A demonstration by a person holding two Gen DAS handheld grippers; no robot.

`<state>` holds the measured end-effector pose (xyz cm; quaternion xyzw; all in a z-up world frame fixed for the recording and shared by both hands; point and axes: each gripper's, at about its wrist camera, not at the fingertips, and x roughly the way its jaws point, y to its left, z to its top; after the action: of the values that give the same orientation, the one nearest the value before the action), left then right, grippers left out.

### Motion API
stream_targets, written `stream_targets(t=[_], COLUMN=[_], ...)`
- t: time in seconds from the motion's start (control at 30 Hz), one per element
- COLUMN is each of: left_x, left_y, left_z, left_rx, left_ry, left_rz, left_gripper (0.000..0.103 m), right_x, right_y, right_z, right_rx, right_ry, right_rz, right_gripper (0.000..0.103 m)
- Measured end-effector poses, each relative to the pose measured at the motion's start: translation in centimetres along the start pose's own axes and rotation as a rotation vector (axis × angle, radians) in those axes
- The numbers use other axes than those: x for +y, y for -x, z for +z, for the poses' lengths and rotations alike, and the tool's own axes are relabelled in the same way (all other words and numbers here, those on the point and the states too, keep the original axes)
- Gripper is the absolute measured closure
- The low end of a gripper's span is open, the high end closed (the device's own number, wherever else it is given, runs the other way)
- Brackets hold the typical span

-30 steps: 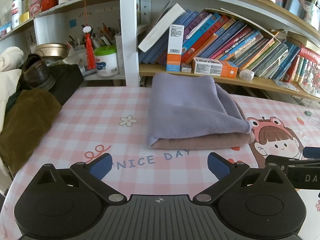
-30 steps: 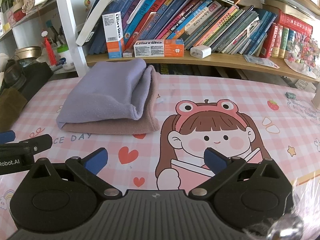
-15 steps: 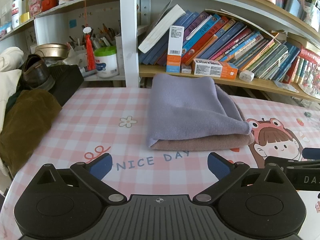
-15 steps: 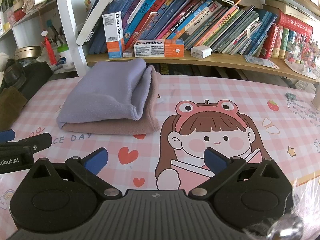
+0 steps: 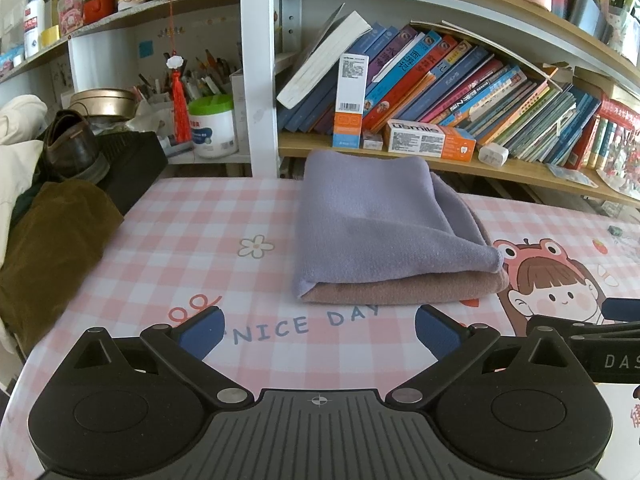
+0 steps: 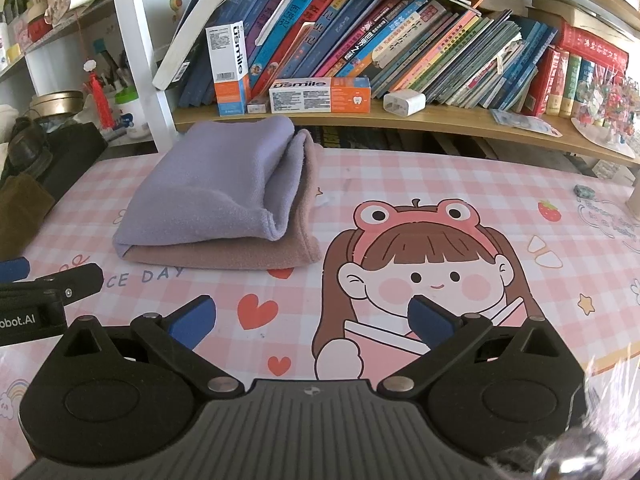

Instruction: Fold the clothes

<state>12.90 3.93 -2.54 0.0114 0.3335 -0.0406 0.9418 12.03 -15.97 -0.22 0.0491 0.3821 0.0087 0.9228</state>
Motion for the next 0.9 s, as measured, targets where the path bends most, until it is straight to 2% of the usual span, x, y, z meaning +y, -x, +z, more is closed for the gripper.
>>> stream_targets(t=[0.9], left_x=[-0.01], left_y=[0.01], left_z=[-0.34], left_rx=[-0.001], left_ry=[0.025], left_rz=[-0.005], left_gripper=[0.0], right_x=[-0.22], right_y=[-0.13], right_z=[0.03], right_rx=[0.019], right_ry=[-0.018], right_rz=[-0.004], right_gripper=[0.0])
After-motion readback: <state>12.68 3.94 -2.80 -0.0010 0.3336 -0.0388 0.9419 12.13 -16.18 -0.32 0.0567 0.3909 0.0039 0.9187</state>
